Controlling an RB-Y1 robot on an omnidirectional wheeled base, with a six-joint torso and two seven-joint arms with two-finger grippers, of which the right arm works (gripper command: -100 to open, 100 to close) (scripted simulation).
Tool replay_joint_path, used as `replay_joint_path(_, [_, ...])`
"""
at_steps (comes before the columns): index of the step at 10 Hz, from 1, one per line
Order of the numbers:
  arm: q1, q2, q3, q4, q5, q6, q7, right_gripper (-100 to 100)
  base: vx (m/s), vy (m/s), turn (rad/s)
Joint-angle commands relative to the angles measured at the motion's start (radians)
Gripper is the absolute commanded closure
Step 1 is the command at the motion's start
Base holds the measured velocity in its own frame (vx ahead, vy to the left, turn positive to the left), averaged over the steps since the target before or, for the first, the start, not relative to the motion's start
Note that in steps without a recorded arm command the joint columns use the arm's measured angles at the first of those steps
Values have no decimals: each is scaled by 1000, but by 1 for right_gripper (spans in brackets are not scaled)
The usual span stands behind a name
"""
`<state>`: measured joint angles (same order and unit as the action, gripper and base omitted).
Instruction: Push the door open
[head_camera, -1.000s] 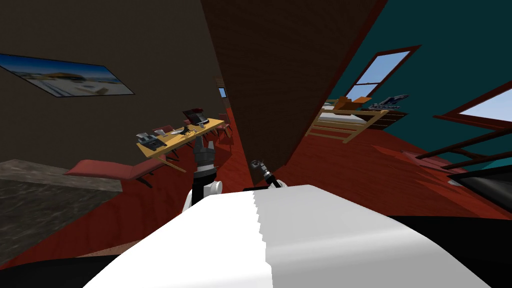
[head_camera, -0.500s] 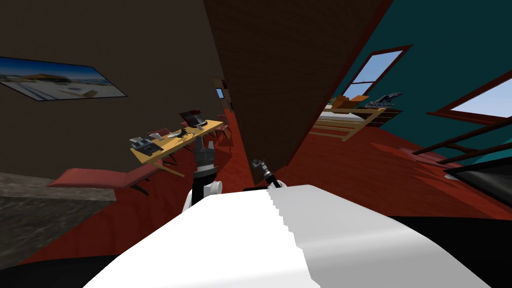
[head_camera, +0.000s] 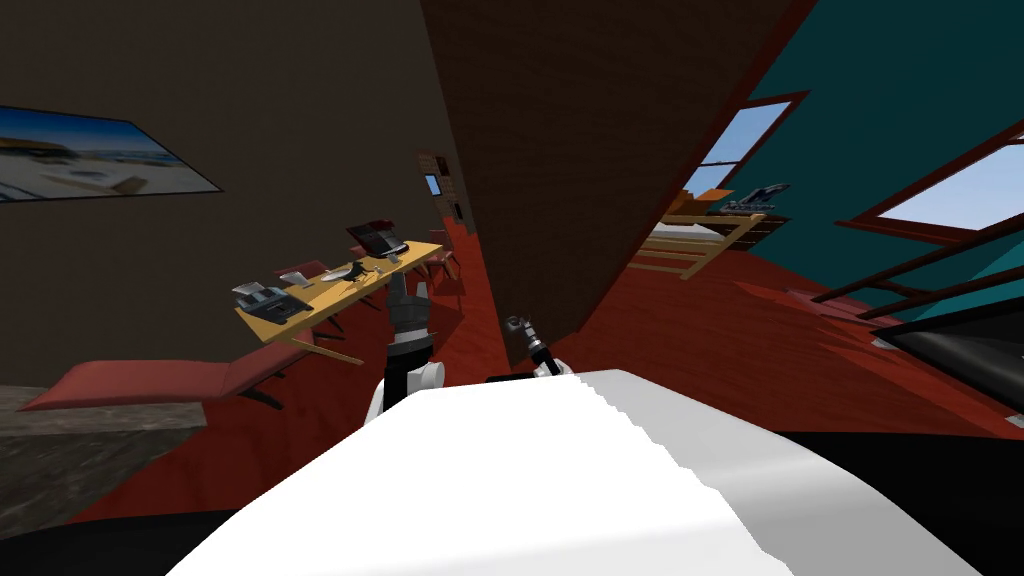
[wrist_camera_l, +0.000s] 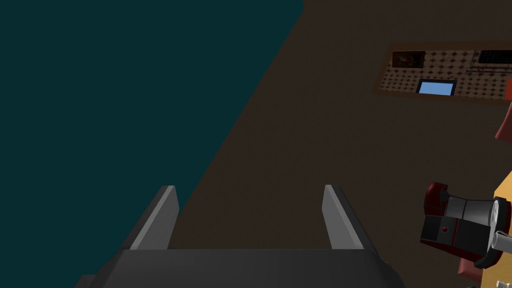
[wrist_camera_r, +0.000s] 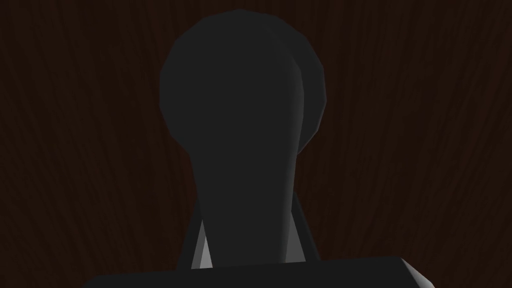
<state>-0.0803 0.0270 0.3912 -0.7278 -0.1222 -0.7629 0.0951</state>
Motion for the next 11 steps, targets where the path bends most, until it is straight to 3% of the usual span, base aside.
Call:
replay_joint_path(1, [-2,-29,-18,2,-6,-1,4,100,103,108,-36])
replay_joint_path(5, [-8,-52,-59,8,-21,-5,11,100,138,150,-57])
replay_joint_path(7, [-10,-50,-74,10,-26,-6,14,100,121,146,-59])
replay_joint_path(9, [-13,-33,-101,14,-35,-8,19,100,158,143,-70])
replay_joint_path(10, [-15,-13,-115,16,-40,-9,22,100,147,130,-79])
replay_joint_path(11, [-16,-25,-109,28,-39,-14,19,100,77,50,-35])
